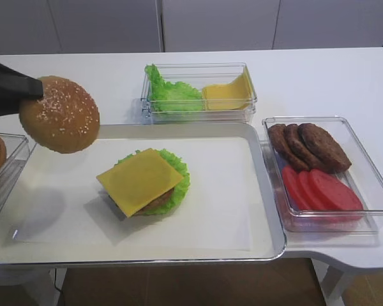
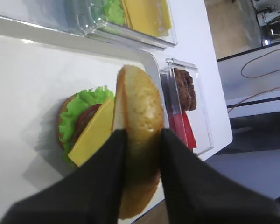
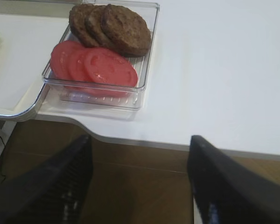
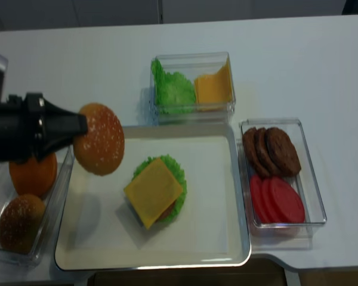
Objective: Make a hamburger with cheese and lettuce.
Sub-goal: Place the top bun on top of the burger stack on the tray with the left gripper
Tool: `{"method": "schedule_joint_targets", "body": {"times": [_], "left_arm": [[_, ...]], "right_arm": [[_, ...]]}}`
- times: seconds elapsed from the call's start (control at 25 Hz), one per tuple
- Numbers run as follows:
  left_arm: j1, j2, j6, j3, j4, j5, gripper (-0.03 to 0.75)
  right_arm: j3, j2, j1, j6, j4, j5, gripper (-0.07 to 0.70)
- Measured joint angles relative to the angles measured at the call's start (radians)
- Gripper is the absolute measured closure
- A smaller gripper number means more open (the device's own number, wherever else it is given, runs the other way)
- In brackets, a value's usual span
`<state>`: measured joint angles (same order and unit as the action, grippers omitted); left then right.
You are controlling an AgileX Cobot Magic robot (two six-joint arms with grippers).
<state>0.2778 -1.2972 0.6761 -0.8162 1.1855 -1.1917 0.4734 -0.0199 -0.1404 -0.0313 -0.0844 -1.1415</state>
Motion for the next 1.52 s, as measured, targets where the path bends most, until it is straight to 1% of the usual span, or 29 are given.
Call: {"method": "schedule_joint_targets", "body": {"times": [0.12, 0.28, 0.4, 0.52, 0.64, 0.76, 0.96, 1.16, 1.4, 1.52], "left_arm": [[-0.04, 0.0, 0.021, 0.036, 0.016, 0.05, 0.541], [-0.11, 0.0, 0.073, 0.059, 0.1, 0.093, 0.543], [-0.163, 0.0, 0.096, 0.059, 0.156, 0.125, 0.543], [-0.212, -0.002, 0.101, 0.065, 0.179, 0.158, 0.543], [-0.261, -0.016, 0.103, 0.093, 0.197, 0.192, 0.543], [-0.292, -0.033, 0.105, 0.109, 0.205, 0.217, 0.543], [-0.342, -0.077, 0.114, 0.111, 0.257, 0.228, 0.543], [-0.369, -0.128, 0.13, 0.111, 0.316, 0.243, 0.543], [-0.371, -0.154, 0.134, 0.115, 0.339, 0.245, 0.543], [-0.371, -0.157, 0.136, 0.121, 0.339, 0.234, 0.543]], "right_arm": [[0.0, 0.0, 0.0, 0.0, 0.0, 0.0, 0.153], [0.0, 0.0, 0.0, 0.0, 0.0, 0.0, 0.153], [0.0, 0.0, 0.0, 0.0, 0.0, 0.0, 0.153], [0.0, 0.0, 0.0, 0.0, 0.0, 0.0, 0.153], [0.0, 0.0, 0.0, 0.0, 0.0, 0.0, 0.153], [0.0, 0.0, 0.0, 0.0, 0.0, 0.0, 0.153], [0.0, 0.0, 0.0, -0.002, 0.0, 0.0, 0.153], [0.0, 0.0, 0.0, -0.002, 0.0, 0.0, 0.153], [0.0, 0.0, 0.0, -0.002, 0.0, 0.0, 0.153], [0.0, 0.0, 0.0, -0.002, 0.0, 0.0, 0.153]]}}
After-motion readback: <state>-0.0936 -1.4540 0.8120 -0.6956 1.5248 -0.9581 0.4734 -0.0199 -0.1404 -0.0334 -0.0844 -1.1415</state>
